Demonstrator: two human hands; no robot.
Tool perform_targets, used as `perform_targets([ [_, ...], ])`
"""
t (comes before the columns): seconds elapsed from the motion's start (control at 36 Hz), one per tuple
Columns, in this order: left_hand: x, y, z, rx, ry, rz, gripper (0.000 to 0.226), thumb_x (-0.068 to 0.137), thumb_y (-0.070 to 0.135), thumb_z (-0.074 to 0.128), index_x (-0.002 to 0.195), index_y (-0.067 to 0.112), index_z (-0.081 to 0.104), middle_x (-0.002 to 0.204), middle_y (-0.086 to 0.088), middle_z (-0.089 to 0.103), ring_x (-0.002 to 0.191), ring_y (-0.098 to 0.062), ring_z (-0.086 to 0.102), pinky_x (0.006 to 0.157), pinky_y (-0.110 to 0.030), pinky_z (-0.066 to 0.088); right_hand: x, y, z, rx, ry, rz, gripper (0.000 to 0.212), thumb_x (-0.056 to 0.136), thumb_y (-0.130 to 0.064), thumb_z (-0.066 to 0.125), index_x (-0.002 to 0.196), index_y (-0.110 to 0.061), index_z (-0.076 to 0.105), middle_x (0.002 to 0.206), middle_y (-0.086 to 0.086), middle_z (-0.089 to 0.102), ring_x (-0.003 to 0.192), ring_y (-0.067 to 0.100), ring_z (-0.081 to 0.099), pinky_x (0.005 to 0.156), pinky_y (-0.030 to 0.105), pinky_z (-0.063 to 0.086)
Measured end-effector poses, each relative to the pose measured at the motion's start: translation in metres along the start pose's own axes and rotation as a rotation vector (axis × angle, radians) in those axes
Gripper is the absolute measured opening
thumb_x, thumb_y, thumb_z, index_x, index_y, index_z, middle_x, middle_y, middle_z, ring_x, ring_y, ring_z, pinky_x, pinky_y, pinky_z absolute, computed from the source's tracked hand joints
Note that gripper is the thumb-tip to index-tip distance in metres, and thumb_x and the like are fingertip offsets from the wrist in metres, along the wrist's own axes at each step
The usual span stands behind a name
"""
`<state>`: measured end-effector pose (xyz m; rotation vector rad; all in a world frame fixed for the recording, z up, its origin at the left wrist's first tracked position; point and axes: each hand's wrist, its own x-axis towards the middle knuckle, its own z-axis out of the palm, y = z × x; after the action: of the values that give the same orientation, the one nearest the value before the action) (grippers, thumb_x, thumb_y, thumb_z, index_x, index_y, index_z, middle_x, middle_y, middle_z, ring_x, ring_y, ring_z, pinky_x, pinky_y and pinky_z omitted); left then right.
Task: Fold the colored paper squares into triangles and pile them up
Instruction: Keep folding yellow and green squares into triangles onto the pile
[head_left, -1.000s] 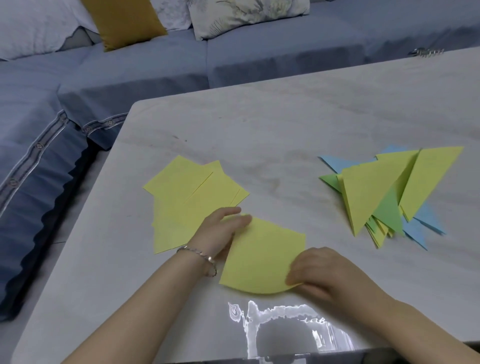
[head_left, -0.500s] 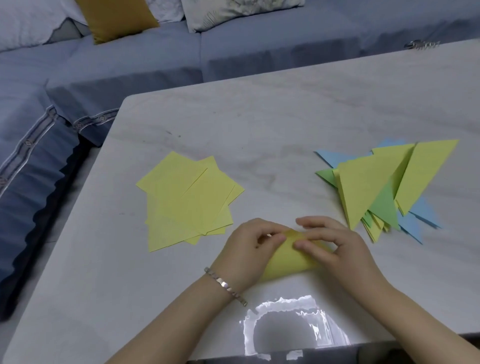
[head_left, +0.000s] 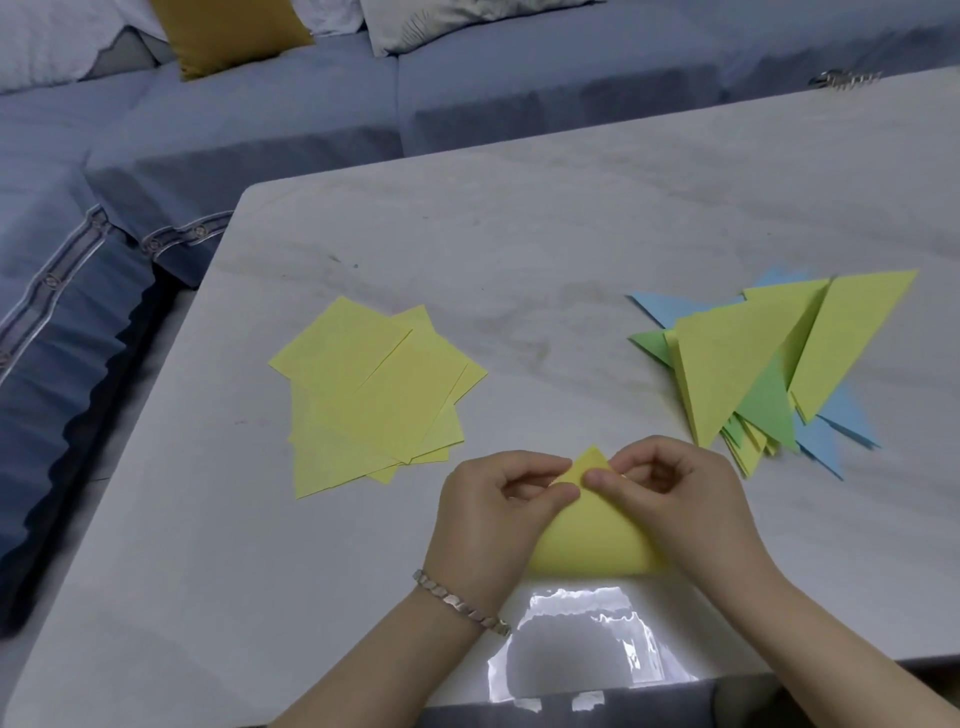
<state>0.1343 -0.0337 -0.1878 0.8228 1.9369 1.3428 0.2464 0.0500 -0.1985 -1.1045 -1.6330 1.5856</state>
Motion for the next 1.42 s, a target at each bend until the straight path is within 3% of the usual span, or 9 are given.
perform_targets([
  [0.25, -0.003, -0.003, 0.003, -0.054, 0.041, -0.01, 0.032, 0.07, 0.005, 0.076, 0.06, 0.035, 0.068, 0.056, 0.018, 0.065, 0.056, 0.004, 0.057, 0.06, -0.005, 0.043, -0.002, -0.003, 0.0, 0.066, 0.006, 0.011, 0.02, 0.065, 0.005, 0.077, 0.061, -0.008, 0.063, 0.043, -0.008, 0.056, 0.04, -0.002, 0.047, 0.046, 0.005, 0.036],
  [0.44, -0.003, -0.005, 0.002, -0.028, 0.05, -0.016, 0.03, 0.071, 0.006, 0.075, 0.061, 0.033, 0.067, 0.053, 0.019, 0.063, 0.054, 0.005, 0.055, 0.058, -0.004, 0.04, -0.003, -0.002, 0.0, 0.021, -0.009, -0.014, 0.023, 0.064, 0.002, 0.079, 0.064, -0.019, 0.07, 0.05, -0.007, 0.063, 0.048, -0.001, 0.052, 0.052, 0.005, 0.04],
  [0.75, -0.005, -0.004, 0.001, -0.032, 0.018, 0.009, 0.033, 0.074, 0.005, 0.073, 0.061, 0.035, 0.067, 0.058, 0.02, 0.065, 0.06, 0.003, 0.057, 0.061, -0.005, 0.042, 0.0, 0.0, -0.005, -0.09, -0.063, -0.079, 0.028, 0.071, -0.002, 0.074, 0.069, -0.029, 0.07, 0.06, -0.028, 0.064, 0.067, -0.013, 0.06, 0.062, 0.002, 0.041],
  [0.94, -0.005, -0.007, 0.0, 0.02, -0.004, 0.002, 0.031, 0.076, 0.005, 0.07, 0.063, 0.033, 0.065, 0.054, 0.024, 0.061, 0.056, 0.006, 0.056, 0.059, -0.004, 0.04, 0.003, 0.003, -0.006, -0.093, -0.108, -0.1, 0.026, 0.072, -0.001, 0.074, 0.067, -0.026, 0.071, 0.062, -0.024, 0.066, 0.066, -0.011, 0.06, 0.062, 0.002, 0.041],
  [1.06, 0.002, -0.006, -0.001, 0.02, -0.045, -0.026, 0.028, 0.071, 0.007, 0.075, 0.069, 0.032, 0.064, 0.053, 0.015, 0.06, 0.049, 0.004, 0.051, 0.058, -0.006, 0.041, 0.008, 0.003, -0.007, -0.131, -0.174, -0.142, 0.028, 0.072, -0.001, 0.073, 0.064, -0.027, 0.07, 0.065, -0.021, 0.068, 0.068, -0.008, 0.061, 0.064, 0.004, 0.041],
  [1.17, 0.016, -0.001, -0.002, 0.064, -0.109, -0.04, 0.027, 0.069, 0.008, 0.077, 0.065, 0.031, 0.063, 0.051, 0.013, 0.055, 0.045, 0.005, 0.048, 0.055, -0.007, 0.04, 0.02, 0.002, -0.005, -0.224, -0.245, -0.241, 0.028, 0.072, -0.003, 0.074, 0.064, -0.03, 0.069, 0.066, -0.021, 0.068, 0.068, -0.005, 0.061, 0.064, 0.006, 0.041],
  [1.28, 0.043, -0.007, 0.001, 0.012, -0.016, -0.12, 0.027, 0.069, 0.004, 0.077, 0.056, 0.022, 0.062, 0.049, 0.008, 0.056, 0.049, -0.003, 0.051, 0.057, -0.015, 0.043, 0.038, 0.009, -0.001, -0.578, -0.055, -0.556, 0.005, 0.078, -0.016, 0.068, 0.077, -0.019, 0.072, 0.075, -0.009, 0.066, 0.076, 0.006, 0.057, 0.07, 0.014, 0.04],
  [1.36, 0.065, -0.016, 0.003, 0.028, 0.076, -0.153, 0.03, 0.069, 0.002, 0.076, 0.054, 0.022, 0.06, 0.044, 0.013, 0.055, 0.044, 0.002, 0.05, 0.055, -0.015, 0.042, 0.042, 0.025, 0.006, -0.81, -0.094, -0.654, 0.031, 0.083, -0.03, 0.049, 0.091, -0.011, 0.072, 0.091, 0.005, 0.065, 0.088, 0.015, 0.051, 0.075, 0.024, 0.043],
  [1.42, 0.075, -0.022, 0.004, 0.08, 0.11, -0.149, 0.03, 0.07, 0.003, 0.075, 0.054, 0.023, 0.059, 0.052, 0.011, 0.057, 0.048, 0.0, 0.051, 0.056, -0.016, 0.041, 0.038, 0.037, 0.011, -0.944, -0.168, -0.663, 0.036, 0.082, -0.033, 0.043, 0.091, -0.014, 0.072, 0.095, 0.005, 0.066, 0.088, 0.021, 0.06, 0.069, 0.029, 0.052],
])
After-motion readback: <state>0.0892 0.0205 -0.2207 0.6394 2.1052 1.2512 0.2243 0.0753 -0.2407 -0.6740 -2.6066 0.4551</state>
